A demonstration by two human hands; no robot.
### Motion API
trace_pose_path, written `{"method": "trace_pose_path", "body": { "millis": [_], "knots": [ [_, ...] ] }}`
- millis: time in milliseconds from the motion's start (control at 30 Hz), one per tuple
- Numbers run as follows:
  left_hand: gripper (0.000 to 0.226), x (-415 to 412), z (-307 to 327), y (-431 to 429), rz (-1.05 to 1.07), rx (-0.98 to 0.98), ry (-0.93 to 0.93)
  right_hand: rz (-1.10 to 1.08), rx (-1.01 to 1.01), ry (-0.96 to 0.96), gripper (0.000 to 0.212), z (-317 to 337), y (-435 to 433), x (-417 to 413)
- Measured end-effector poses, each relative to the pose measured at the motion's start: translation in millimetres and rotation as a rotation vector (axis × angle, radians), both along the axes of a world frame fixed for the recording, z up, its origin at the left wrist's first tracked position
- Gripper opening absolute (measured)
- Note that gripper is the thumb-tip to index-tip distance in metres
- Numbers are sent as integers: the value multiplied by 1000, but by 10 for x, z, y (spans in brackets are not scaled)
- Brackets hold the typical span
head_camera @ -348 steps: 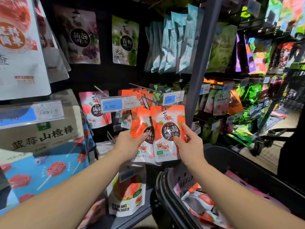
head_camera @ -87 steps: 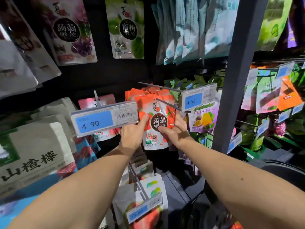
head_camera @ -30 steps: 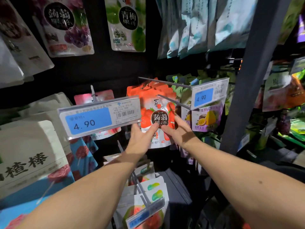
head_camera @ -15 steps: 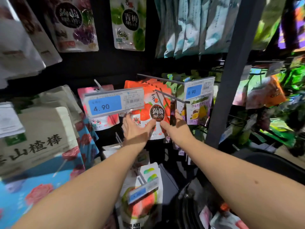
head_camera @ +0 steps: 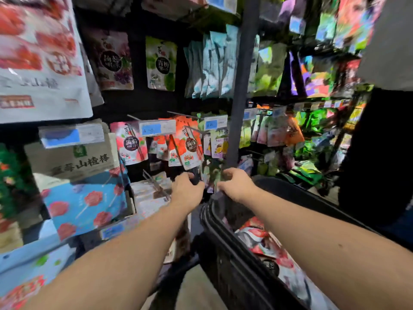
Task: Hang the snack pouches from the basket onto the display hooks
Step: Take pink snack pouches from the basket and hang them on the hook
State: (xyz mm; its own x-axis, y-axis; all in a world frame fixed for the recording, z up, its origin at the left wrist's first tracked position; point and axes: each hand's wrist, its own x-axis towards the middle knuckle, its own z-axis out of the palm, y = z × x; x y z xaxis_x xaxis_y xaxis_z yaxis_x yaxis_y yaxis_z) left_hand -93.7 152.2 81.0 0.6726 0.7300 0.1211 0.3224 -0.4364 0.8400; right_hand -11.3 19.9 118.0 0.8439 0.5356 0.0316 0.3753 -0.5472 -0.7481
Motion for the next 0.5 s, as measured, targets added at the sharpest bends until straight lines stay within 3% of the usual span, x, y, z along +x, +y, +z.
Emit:
{"method": "trace_pose_path", "body": {
  "millis": [67,333,500],
  "knots": [
    [22,-202,70,-291,-80,23,30,3,-50,-7,45,68,-287,-222],
    [28,-645,230,-1022,-308,46,39,-23,-175,-51,63,199,-1231,-719],
    [20,-451,96,-1208,-481,143,123,-99,-212,-37,55,5,-1613,-595]
  ]
}}
